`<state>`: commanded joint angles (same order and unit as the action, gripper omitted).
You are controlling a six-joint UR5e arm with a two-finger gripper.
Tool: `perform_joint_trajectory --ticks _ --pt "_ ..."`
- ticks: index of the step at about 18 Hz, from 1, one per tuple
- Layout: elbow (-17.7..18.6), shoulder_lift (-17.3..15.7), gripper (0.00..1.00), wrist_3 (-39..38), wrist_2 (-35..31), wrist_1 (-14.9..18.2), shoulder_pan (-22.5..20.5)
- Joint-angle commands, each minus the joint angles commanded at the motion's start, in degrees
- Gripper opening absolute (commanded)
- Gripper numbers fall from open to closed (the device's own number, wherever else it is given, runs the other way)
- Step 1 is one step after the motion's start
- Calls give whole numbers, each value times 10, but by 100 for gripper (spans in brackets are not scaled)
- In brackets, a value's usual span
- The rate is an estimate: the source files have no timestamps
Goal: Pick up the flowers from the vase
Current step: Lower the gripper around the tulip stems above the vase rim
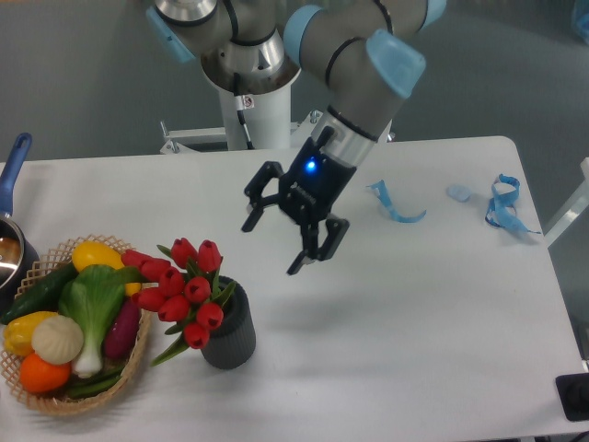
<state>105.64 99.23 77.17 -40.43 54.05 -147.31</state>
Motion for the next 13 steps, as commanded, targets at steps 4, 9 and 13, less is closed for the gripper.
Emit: perform_joint_trajectory --ticks 4,9,13 --pt "3 11 100 4 19 -12 18" --pt "2 37 100 4 40 -38 33" --pt "5 44 100 3 44 -47 33"
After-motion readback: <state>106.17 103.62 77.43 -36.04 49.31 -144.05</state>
